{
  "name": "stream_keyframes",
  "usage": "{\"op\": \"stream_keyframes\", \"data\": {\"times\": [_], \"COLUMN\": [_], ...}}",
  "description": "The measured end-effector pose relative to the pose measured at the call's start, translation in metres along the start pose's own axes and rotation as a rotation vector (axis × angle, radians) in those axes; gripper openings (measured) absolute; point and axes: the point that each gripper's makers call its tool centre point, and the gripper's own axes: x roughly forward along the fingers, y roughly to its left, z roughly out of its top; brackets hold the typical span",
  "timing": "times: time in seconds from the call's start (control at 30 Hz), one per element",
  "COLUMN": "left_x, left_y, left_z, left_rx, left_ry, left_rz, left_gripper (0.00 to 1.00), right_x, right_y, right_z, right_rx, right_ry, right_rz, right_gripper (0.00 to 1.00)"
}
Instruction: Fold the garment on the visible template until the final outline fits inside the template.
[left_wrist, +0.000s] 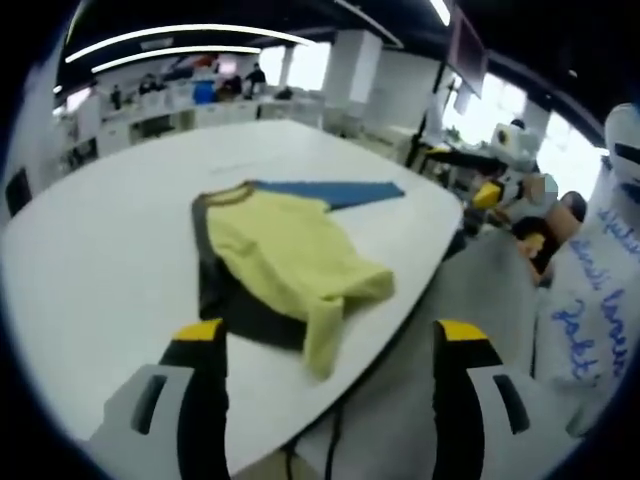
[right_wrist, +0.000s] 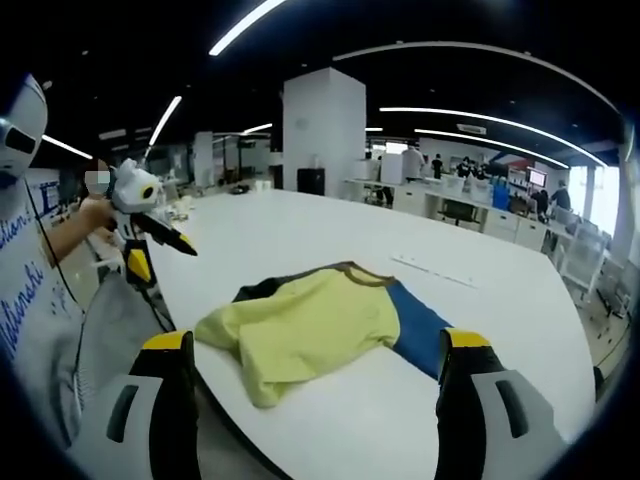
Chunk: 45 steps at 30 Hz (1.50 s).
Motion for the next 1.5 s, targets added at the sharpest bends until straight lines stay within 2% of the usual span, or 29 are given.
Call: {"op": "stream_keyframes", "data": {"times": [0.13,0.2,0.3,0.37,0.47,0.5,0.63,0.7,0.87,0.93,1.0,1.1,1.23,1.27,1.4,1.5], "left_x": [0.005,0.009,0.013,0.014,0.018,0.022,0.026,0.028,0.036,0.039,0.043,0.050,0.057,0.058,0.062,0.063], "left_y": [0.006,0.005,-0.002,-0.001,0.001,-0.004,0.006,0.010,0.019,0.021,0.024,0.031,0.038,0.042,0.047,0.048], "left_z": [-0.007,-0.011,-0.007,-0.007,-0.008,-0.008,-0.010,-0.009,-0.009,-0.007,-0.010,-0.021,-0.031,-0.033,-0.044,-0.051], "left_rx": [-0.033,-0.044,-0.071,-0.074,-0.083,-0.085,-0.131,-0.166,-0.171,-0.184,-0.180,-0.157,-0.175,-0.181,-0.215,-0.232], "left_ry": [0.010,0.017,-0.019,-0.027,-0.027,-0.023,-0.018,-0.029,-0.042,-0.052,-0.037,0.019,0.052,0.053,0.096,0.116], "left_rz": [0.003,-0.020,-0.056,-0.062,-0.066,-0.059,-0.042,-0.044,-0.036,-0.035,-0.027,-0.002,0.003,0.024,0.028,0.023], "left_gripper": [0.71,0.65,0.62,0.56,0.53,0.52,0.48,0.43,0.24,0.19,0.16,0.17,0.15,0.16,0.18,0.14], "right_x": [0.000,0.000,0.000,0.000,0.000,0.000,0.000,-0.001,-0.003,-0.003,-0.004,-0.005,-0.007,-0.007,-0.008,-0.008], "right_y": [0.001,0.001,0.000,0.001,0.002,0.003,0.002,0.002,0.002,0.003,0.003,0.001,0.001,0.000,-0.003,-0.003], "right_z": [0.000,-0.001,-0.001,-0.001,-0.001,-0.002,-0.003,-0.004,-0.004,-0.005,-0.006,-0.008,-0.009,-0.010,-0.012,-0.012], "right_rx": [0.000,-0.001,0.001,-0.001,-0.003,-0.003,-0.015,-0.017,-0.012,-0.013,-0.013,-0.017,-0.012,-0.015,-0.015,-0.015], "right_ry": [0.001,0.002,-0.002,-0.001,0.001,0.002,0.010,0.010,0.006,0.009,0.010,0.020,0.020,0.026,0.032,0.030], "right_rz": [0.003,0.004,0.009,0.009,0.012,0.013,0.016,0.013,0.013,0.014,0.011,0.002,0.001,-0.004,-0.012,-0.013], "right_gripper": [1.00,1.00,1.00,1.00,1.00,1.00,1.00,1.00,1.00,1.00,1.00,1.00,1.00,1.00,1.00,1.00]}}
